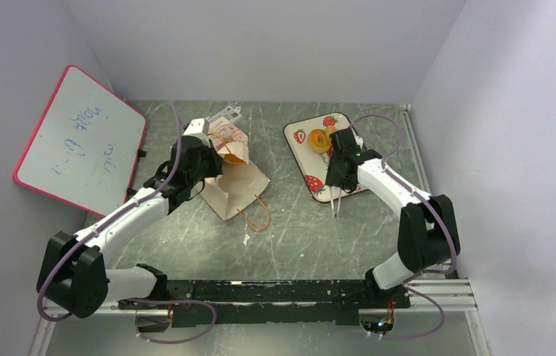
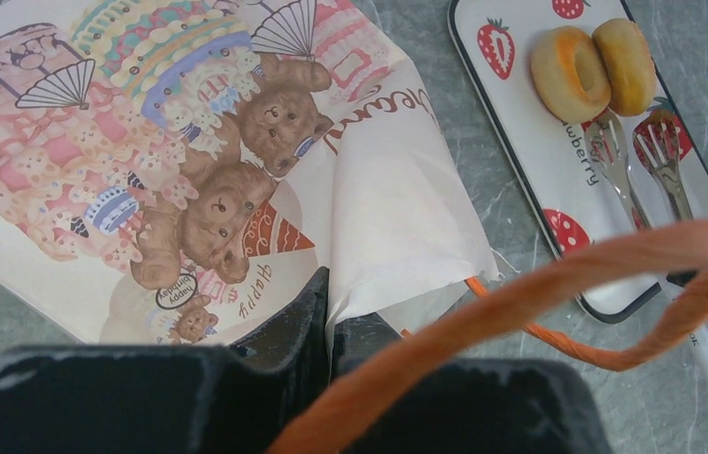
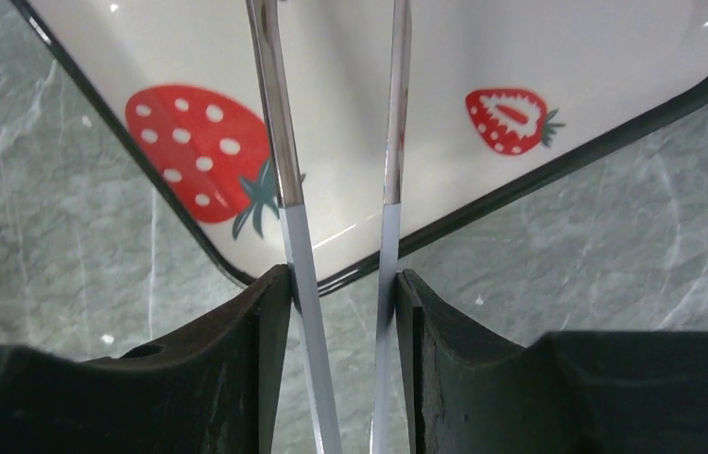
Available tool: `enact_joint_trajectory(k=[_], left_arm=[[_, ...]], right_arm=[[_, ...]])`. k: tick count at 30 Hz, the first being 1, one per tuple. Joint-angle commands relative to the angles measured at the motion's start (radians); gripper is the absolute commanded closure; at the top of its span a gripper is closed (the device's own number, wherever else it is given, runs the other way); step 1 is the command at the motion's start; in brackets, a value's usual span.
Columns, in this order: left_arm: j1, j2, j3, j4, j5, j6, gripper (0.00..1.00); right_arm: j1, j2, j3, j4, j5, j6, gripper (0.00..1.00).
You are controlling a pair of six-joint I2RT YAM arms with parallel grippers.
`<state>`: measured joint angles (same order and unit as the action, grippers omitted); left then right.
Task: Take the fake bread out of the paper bag
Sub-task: Place the fake bread in the container.
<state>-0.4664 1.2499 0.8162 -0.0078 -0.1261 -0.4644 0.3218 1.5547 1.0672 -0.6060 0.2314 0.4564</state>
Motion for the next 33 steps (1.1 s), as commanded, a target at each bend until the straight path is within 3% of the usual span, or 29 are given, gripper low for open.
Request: enact_joint_trajectory(k=[1, 17, 33], left_arm=[[0.005, -0.042, -0.02, -0.011, 0.015, -0.022, 0.93], [0.006, -0.091, -0.03, -0.053, -0.008, 0.028, 0.93], [0.04, -0.047, 0.085, -0.117, 0.121, 0.087, 0.93]], right_arm=[[0.018, -0.046, -0.034, -0.034, -0.056, 0.042, 0.55], [0.146, -0.196, -0.107, -0.1, -0.015, 0.151, 0.56], [0.383, -0.434, 0.007, -0.256, 0.006, 0.261, 0.6]])
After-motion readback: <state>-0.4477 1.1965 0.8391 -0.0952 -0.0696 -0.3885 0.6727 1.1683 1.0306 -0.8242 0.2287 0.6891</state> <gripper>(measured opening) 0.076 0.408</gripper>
